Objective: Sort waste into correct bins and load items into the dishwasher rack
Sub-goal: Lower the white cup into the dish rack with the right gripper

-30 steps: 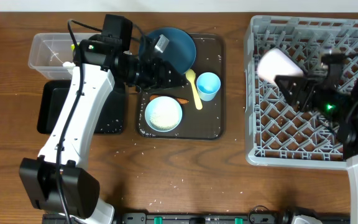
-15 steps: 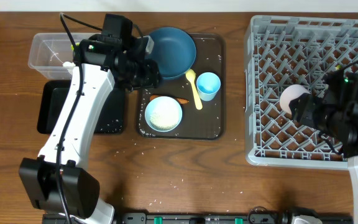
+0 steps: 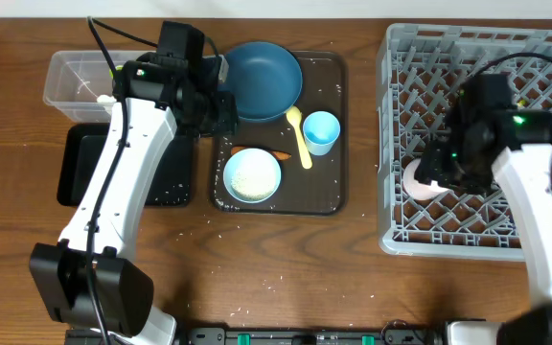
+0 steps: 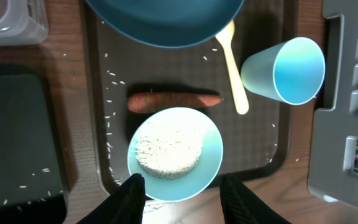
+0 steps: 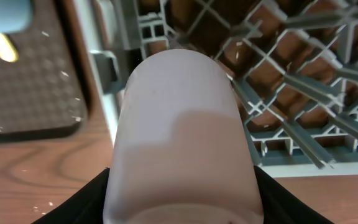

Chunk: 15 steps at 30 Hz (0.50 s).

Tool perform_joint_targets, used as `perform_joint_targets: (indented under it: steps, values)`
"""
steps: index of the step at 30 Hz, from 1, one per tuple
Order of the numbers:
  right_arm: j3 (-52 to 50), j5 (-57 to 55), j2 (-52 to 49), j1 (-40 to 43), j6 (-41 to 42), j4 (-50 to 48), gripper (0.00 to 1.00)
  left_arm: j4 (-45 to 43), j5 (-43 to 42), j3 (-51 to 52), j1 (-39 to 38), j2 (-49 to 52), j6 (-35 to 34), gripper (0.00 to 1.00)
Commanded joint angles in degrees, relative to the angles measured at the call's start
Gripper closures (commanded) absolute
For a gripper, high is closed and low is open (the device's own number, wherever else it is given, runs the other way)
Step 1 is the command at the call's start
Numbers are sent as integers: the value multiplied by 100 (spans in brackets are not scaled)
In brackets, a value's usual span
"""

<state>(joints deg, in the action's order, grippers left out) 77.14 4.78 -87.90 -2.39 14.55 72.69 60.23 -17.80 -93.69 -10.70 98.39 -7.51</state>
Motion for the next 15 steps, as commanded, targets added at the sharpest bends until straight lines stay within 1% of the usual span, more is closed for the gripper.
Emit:
perform_joint_targets:
  steps: [1, 4, 6, 7, 9, 10, 12, 15]
  values:
    - [146, -170, -199, -68, -138, 13, 61, 17, 101, -22, 0, 35, -26, 58]
    - [146, -223, -396, -68, -173, -46, 61, 24, 98, -22, 0, 35, -28, 58]
    - [146, -221, -496, -70, -201, -50, 59, 39, 98, -22, 0, 35, -28, 58]
    - [146, -216, -533, -68, -240, -48, 55, 42, 98, -22, 0, 35, -28, 58]
    - [146, -190, -605, -68, -308, -37, 30, 42, 96, -22, 0, 35, -28, 57]
    - [146, -190, -625, -68, -308, -35, 24, 42, 96, -22, 0, 35, -28, 53]
    - [149, -195, -623, -68, -308, -42, 16, 39, 94, -22, -13, 35, -37, 50]
    - [262, -190, -605, -63, -304, 2, 11, -17, 94, -22, -101, 42, -72, 44]
